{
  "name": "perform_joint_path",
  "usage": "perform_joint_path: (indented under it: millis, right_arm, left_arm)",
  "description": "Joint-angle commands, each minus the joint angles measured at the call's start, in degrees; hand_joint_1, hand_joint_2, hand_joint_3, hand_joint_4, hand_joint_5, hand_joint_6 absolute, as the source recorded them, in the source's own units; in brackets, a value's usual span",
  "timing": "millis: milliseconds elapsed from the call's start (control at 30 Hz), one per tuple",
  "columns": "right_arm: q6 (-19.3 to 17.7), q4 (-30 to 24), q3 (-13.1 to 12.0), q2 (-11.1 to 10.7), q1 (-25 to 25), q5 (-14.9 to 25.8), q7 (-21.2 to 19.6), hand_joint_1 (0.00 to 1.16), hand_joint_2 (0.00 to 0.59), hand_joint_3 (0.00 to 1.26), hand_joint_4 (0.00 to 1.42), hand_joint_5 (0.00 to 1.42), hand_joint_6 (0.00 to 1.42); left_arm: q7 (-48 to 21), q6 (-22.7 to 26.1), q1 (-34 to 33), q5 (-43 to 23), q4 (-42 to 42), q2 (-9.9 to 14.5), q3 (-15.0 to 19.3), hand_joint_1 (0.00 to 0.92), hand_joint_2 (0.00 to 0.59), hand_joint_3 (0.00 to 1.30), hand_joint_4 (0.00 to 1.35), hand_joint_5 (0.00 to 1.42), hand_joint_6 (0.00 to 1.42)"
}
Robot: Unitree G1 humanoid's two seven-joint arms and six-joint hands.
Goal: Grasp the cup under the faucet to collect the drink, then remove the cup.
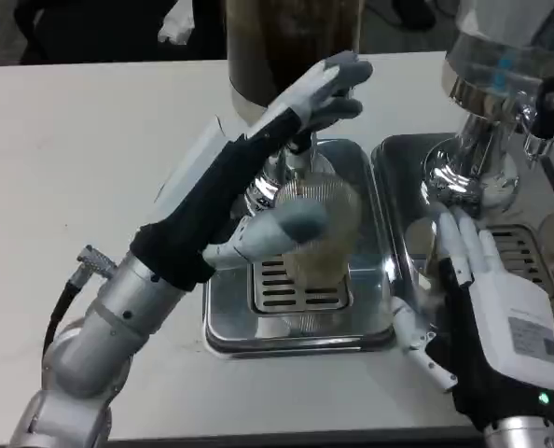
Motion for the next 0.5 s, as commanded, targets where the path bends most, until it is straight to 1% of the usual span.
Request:
perform_joint_path:
  millis: [33,167,267,333,367,433,500]
  right_arm:
    - [-0.7,0.0,-0.6,-0.1,-0.7,1.1,0.2,0.15,0.478,0.00,0.00,0.01,0.22]
    - [-1.0,0.2,-0.7,-0.2,-1.0,1.8,0.3,0.15,0.478,0.00,0.00,0.01,0.22]
    - [-2.0,0.3,-1.0,-0.3,-1.4,3.9,1.1,0.15,0.478,0.00,0.00,0.01,0.22]
    - [-3.9,0.1,-2.0,-0.1,-2.0,8.5,3.6,0.19,0.434,0.00,0.00,0.00,0.19]
    - [-4.6,0.1,-2.4,0.0,-2.2,10.3,4.6,0.22,0.432,0.00,0.00,0.00,0.19]
    - [-6.1,0.3,-3.2,0.1,-2.8,13.9,6.7,0.26,0.407,0.00,0.00,0.00,0.17]
    - [-7.6,1.0,-4.1,0.3,-3.9,18.1,9.4,0.27,0.402,0.00,0.00,0.00,0.16]
  left_arm:
    - [-1.0,1.2,1.7,3.4,-0.2,0.3,-1.5,0.000,0.108,0.15,0.00,0.21,0.14]
    - [-0.3,1.3,2.1,4.6,-0.6,0.3,-1.6,0.000,0.109,0.15,0.01,0.22,0.14]
    - [0.0,1.4,2.5,4.4,-0.3,0.4,-1.6,0.000,0.109,0.15,0.01,0.22,0.14]
    - [0.2,1.5,2.5,4.4,-0.4,0.4,-1.5,0.000,0.109,0.16,0.01,0.22,0.14]
    - [0.3,1.5,2.6,4.4,-0.4,0.3,-1.5,0.000,0.109,0.16,0.01,0.22,0.14]
    - [0.4,1.5,2.5,4.4,-0.5,0.3,-1.5,0.000,0.110,0.16,0.01,0.22,0.15]
    - [0.6,1.5,2.4,4.4,-0.5,0.2,-1.4,0.000,0.110,0.16,0.01,0.22,0.15]
